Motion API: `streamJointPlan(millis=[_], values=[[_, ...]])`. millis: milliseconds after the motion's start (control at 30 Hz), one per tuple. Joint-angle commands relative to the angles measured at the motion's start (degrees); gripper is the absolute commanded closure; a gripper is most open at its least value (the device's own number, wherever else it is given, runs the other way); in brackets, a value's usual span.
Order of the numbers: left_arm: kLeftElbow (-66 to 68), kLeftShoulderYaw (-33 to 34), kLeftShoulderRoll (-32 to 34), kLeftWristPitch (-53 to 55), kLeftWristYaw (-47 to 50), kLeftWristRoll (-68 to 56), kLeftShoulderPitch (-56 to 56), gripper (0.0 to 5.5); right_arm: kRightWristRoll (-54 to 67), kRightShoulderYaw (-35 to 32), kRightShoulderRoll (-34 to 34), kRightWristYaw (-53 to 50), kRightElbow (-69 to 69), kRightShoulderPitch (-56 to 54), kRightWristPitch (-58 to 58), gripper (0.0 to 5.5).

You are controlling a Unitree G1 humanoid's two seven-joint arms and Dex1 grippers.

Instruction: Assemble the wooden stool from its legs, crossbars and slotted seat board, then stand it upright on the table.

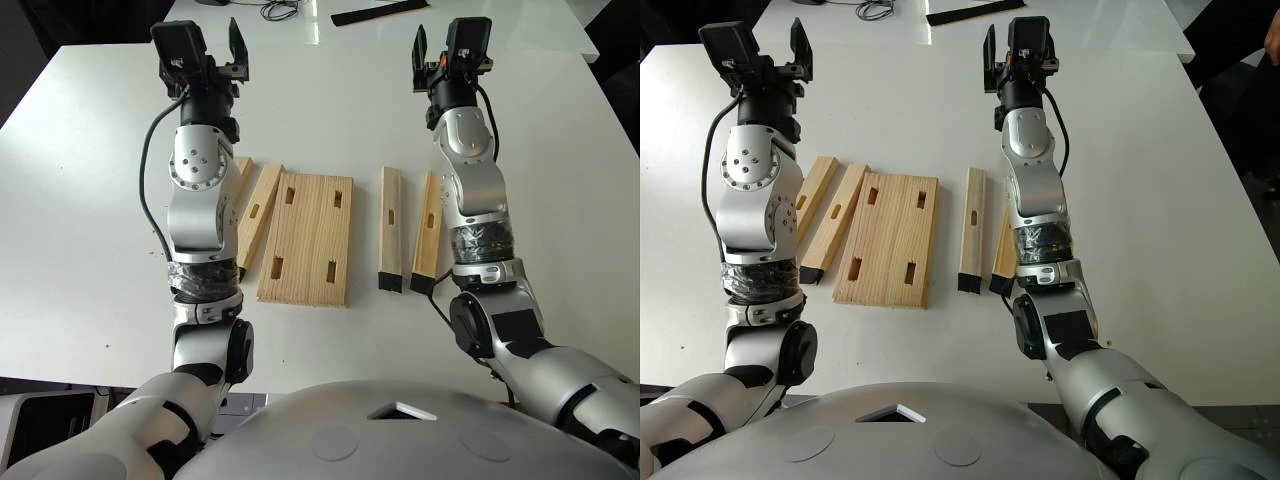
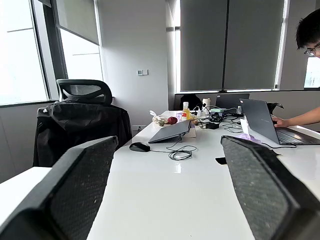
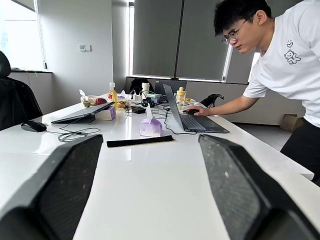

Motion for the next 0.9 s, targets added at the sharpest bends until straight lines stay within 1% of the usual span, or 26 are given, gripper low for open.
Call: streamJointPlan(millis=[33,67,133,400,533,633,900], values=[[1.2,0.2,-0.4,0.2,-0.2,-0.3,-1.1,1.66,-0.7,0.9,0.8,0.1,-0.1,0.0,-0.4,1.96],[1.7,0.2,-0.4,-0.1,-0.2,-0.4,-1.6,1.66,-0.6,1.1,1.0,0.0,-0.2,-0.2,-0.3,1.96],[2.3,0.5,-0.4,-0.8,0.3,-0.2,-2.2,1.93,-0.7,1.6,1.4,0.2,-0.2,-0.6,-0.6,1.98],[4.7,2.5,-0.8,-2.2,1.0,-0.7,-3.4,1.93,-0.6,1.4,1.3,0.4,0.3,-0.6,-1.5,1.98],[4.0,2.7,-1.0,-2.2,1.4,-0.4,-1.5,1.93,0.2,0.4,1.2,0.8,-0.4,0.0,-0.6,1.98],[3.7,3.4,-2.5,-1.5,2.4,-1.3,-0.1,1.93,0.4,0.1,1.1,1.4,0.3,0.0,-0.3,1.98],[4.3,0.7,-5.4,-1.9,2.2,-1.6,-1.0,1.93,-0.5,1.6,2.6,1.2,2.0,-1.5,-1.5,1.98]])
